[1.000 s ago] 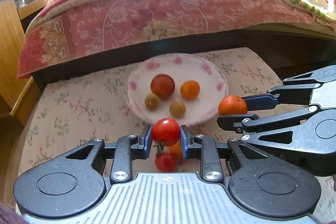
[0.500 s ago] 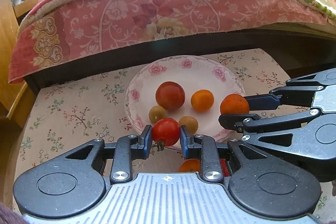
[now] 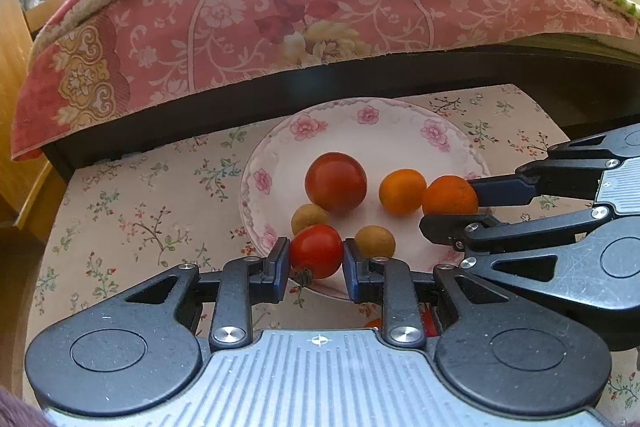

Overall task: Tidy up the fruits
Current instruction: 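Lower both tomatoes into the white plate, then open both tools to release the tomatoes in the plate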

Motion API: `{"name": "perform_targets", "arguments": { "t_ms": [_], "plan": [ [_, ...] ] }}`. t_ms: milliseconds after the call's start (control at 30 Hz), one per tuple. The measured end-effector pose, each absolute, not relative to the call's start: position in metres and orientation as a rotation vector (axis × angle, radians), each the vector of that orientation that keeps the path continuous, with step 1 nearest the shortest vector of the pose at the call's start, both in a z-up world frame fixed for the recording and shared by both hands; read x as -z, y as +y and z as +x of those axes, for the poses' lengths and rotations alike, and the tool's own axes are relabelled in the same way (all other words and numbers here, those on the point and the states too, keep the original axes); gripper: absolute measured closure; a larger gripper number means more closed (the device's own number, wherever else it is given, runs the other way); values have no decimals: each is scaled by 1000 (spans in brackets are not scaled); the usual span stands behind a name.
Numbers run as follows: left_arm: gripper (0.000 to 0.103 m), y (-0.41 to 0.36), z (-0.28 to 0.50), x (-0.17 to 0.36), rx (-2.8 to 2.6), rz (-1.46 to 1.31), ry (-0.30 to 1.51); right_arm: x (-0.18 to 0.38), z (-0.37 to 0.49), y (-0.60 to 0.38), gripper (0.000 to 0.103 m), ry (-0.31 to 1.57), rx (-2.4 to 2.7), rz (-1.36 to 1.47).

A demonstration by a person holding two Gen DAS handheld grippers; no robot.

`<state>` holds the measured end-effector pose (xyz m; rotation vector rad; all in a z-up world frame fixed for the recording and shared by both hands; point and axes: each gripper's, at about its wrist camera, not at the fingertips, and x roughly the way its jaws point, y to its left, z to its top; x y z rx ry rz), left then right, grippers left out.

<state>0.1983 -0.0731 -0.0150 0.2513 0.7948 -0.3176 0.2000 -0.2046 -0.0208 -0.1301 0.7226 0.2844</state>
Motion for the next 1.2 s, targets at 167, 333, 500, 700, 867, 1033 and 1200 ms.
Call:
{"name": "perform_targets", "arguments": {
  "t_ms": [167, 333, 500, 700, 867, 1033, 1200],
  "plan": [
    [69, -76, 200, 17, 315, 262, 792, 24, 203, -205, 65, 722, -275, -140],
    [68, -76, 202, 17, 313, 262, 792, 25, 206, -205, 65, 720, -269, -148],
    [68, -76, 202, 17, 309, 262, 790, 25, 206, -204, 65, 714, -266, -152],
    [66, -75, 201, 17, 301, 259, 786, 24, 207, -204, 65, 708, -262, -155],
    [65, -75, 200, 14, 295, 255, 774, 21, 207, -204, 65, 699, -258, -153],
    [62, -73, 199, 11, 293, 248, 767, 19, 207, -205, 64, 690, -257, -149],
    [60, -73, 200, 7, 291, 240, 755, 16, 205, -207, 64, 673, -257, -147]
  ]
}}
